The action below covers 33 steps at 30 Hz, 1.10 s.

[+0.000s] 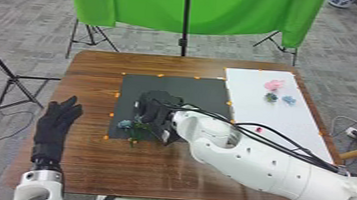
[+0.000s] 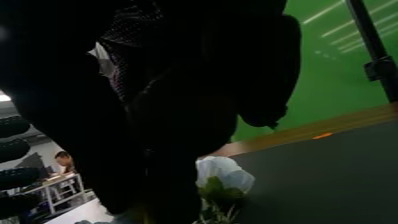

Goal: Arrange flowers

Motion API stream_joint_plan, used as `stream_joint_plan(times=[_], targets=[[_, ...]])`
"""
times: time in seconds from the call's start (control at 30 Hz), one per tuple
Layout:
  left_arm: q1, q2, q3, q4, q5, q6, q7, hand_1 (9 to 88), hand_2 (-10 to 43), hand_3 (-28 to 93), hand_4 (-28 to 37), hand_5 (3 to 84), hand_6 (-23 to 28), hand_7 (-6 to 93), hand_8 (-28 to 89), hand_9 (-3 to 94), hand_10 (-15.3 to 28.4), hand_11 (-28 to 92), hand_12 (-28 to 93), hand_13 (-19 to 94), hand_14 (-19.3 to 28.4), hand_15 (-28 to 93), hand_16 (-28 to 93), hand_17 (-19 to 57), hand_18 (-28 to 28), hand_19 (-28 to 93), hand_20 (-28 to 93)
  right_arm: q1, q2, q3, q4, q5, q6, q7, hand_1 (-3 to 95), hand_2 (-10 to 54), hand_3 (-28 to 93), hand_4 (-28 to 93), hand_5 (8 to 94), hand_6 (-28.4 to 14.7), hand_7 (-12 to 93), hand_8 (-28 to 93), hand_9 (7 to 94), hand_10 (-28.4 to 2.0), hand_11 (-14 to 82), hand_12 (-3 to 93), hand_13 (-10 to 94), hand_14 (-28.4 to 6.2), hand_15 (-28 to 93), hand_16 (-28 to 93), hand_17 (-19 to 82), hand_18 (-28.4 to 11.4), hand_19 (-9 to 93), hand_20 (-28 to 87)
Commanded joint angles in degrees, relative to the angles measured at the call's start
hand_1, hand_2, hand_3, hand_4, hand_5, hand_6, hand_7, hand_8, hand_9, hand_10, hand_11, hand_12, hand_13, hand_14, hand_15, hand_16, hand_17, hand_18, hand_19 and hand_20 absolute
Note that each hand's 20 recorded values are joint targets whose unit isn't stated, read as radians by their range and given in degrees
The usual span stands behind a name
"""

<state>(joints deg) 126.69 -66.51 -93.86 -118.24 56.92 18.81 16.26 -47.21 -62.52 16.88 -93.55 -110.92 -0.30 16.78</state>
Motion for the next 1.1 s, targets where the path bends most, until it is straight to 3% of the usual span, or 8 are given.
stream_joint_plan(times=[0.03,0.23,0.4,0.5,0.6,0.7,0.87,1.1], targets=[[0.2,-0.13,0.09,0.42,0.04,-0.63,-0.55,17.8,11.6,57,-28.3,44.8,4.5,9.3,-5,41.8,12.7,17,12,31,15.3,18,-1,5.4,12.4,9,19,0.8,1.1,0.3,0.1,-2.5,-0.2,0.4,54.3,-9.5,59,-13,65.2,1.5,18,-8,89.5,-9.3,9.9,43.3,94,-1.4,54,37,69,-7.8,93,50],[0.5,-0.45,0.06,0.22,0.17,-0.43,-0.42,18.2,11.3,57,-28.3,44.8,4.5,9.5,-5,42.0,12.7,17,12,32,15.3,18,0,5.3,12.5,9,19,0.6,3.7,3.2,-2.1,-3.7,-1.5,1.0,54.1,-9.5,59,-14,64.2,1.5,18,-9,89.2,-9.6,10.6,42.8,94,-1.3,53,37,69,-7.8,93,50],[0.5,-0.44,-0.15,0.17,0.17,-0.3,-0.49,18.9,11.0,57,-28.3,45.0,4.4,9.8,-5,42.4,13.0,17,12,32,15.3,18,0,5.3,12.5,9,20,-1.2,10.6,10.4,-8.3,-6.1,2.9,3.7,52.1,-9.5,60,-15,64.0,1.0,17,-9,86.4,-10.2,14.0,39.9,93,-1.7,53,37,67,-8.3,93,49],[0.9,-0.42,-0.4,-0.03,0.03,0.11,-0.38,19.4,11.1,57,-28.3,45.4,4.6,10.2,-6,42.8,13.2,17,12,32,15.4,18,0,5.1,12.7,9,20,-1.9,14.7,15.4,-9.7,-6.7,2.1,7.4,50.0,-9.5,60,-14,64.9,0.7,17,-6,82.5,-10.7,16.7,36.0,90,-2.7,54,37,65,-9.6,93,51],[1.3,-0.56,-0.47,-0.2,0.04,0.33,-0.36,19.6,11.0,57,-28.3,45.9,4.8,10.2,-6,43.2,13.4,17,12,32,15.7,19,0,5.0,12.8,9,20,-2.2,17.0,20.7,-8.4,-6.2,-6.0,13.5,43.9,-9.5,63,-15,64.3,0.2,15,-8,77.0,-12.7,22.4,25.6,88,-3.7,56,35,63,-10.7,93,52],[1.7,-0.54,-0.54,-0.36,0.1,0.26,-0.42,19.9,11.1,56,-28.3,46.1,4.8,10.2,-6,43.4,13.4,17,12,32,15.8,19,0,5.0,12.9,10,20,-2.4,17.9,24.6,-5.5,-3.8,-14.3,20.6,35.2,-8.8,61,-12,58.8,-2.0,10,-7,72.3,-16.5,18.6,24.0,86,-5.7,57,35,61,-12.3,93,54],[1.8,-0.63,-0.67,-0.49,0.19,0.45,-0.41,19.6,11.0,57,-28.3,46.3,4.9,10.1,-6,43.5,13.5,17,12,32,16.0,20,0,4.8,13.0,10,20,-6.2,18.8,28.8,-0.8,-2.5,-12.7,24.3,29.6,-6.6,58,-10,52.4,-5.1,4,-4,69.7,-19.3,15.0,23.8,84,-7.4,58,35,61,-12.9,93,55],[1.4,-0.78,-0.54,-0.44,0.33,0.31,-0.62,19.5,10.9,58,-28.3,46.3,4.9,10.3,-6,43.6,13.5,17,12,32,16.1,20,0,4.6,13.1,10,20,-8.3,18.4,28.3,3.6,-4.0,-9.7,25.7,32.2,-9.5,59,-11,57.0,-5.7,6,-5,75.9,-17.0,18.0,23.1,87,-6.0,58,33,63,-11.2,93,55]])
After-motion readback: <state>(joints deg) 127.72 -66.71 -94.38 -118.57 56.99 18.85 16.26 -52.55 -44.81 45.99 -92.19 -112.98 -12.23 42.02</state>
